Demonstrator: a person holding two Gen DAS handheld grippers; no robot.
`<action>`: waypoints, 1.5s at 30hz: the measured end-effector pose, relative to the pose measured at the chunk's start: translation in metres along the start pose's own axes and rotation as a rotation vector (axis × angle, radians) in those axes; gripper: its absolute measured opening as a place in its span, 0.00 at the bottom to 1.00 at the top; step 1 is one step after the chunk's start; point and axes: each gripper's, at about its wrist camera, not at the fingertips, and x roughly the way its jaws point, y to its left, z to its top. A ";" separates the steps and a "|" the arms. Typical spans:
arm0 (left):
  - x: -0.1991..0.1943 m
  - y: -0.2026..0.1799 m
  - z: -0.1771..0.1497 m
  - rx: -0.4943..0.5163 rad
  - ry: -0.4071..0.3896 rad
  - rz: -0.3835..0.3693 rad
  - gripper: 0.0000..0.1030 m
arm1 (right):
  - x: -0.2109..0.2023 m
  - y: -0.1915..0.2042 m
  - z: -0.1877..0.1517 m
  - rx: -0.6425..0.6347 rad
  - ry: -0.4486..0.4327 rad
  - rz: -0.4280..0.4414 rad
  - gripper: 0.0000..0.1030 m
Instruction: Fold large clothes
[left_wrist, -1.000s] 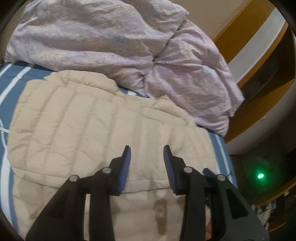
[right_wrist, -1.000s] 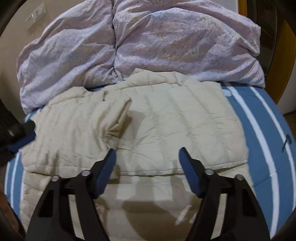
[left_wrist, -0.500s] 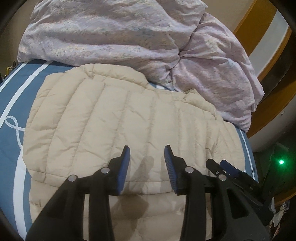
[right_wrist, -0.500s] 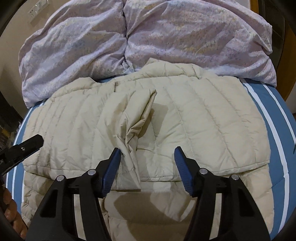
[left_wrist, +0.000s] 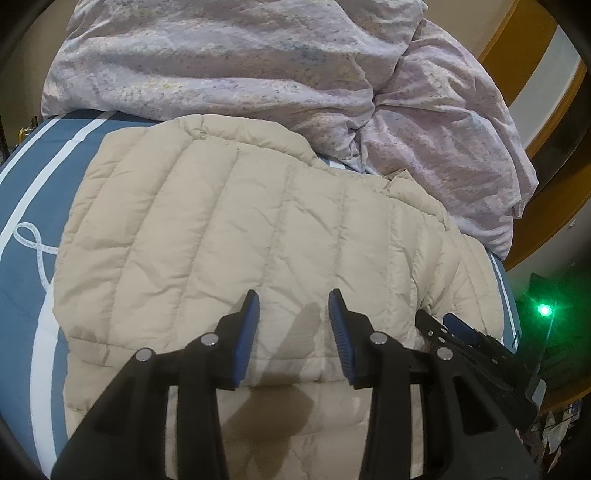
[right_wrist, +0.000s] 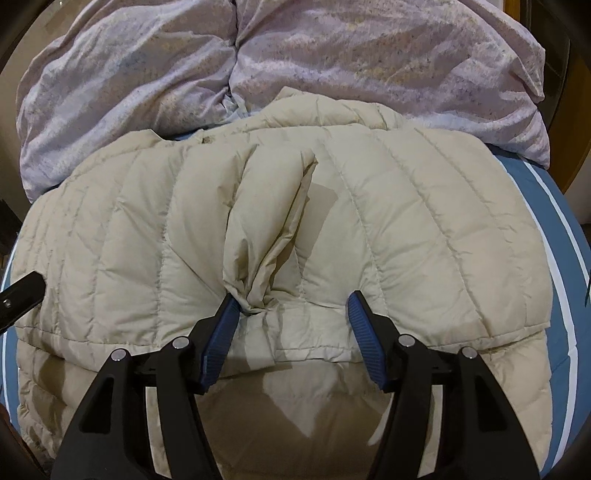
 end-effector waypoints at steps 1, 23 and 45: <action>-0.002 0.001 -0.001 -0.001 -0.001 0.006 0.42 | 0.000 0.000 0.000 -0.002 0.002 0.002 0.61; -0.132 0.117 -0.132 0.059 -0.013 0.012 0.58 | -0.119 -0.128 -0.102 0.086 -0.047 0.088 0.83; -0.149 0.138 -0.208 0.005 -0.057 -0.032 0.47 | -0.147 -0.214 -0.212 0.157 -0.164 0.179 0.76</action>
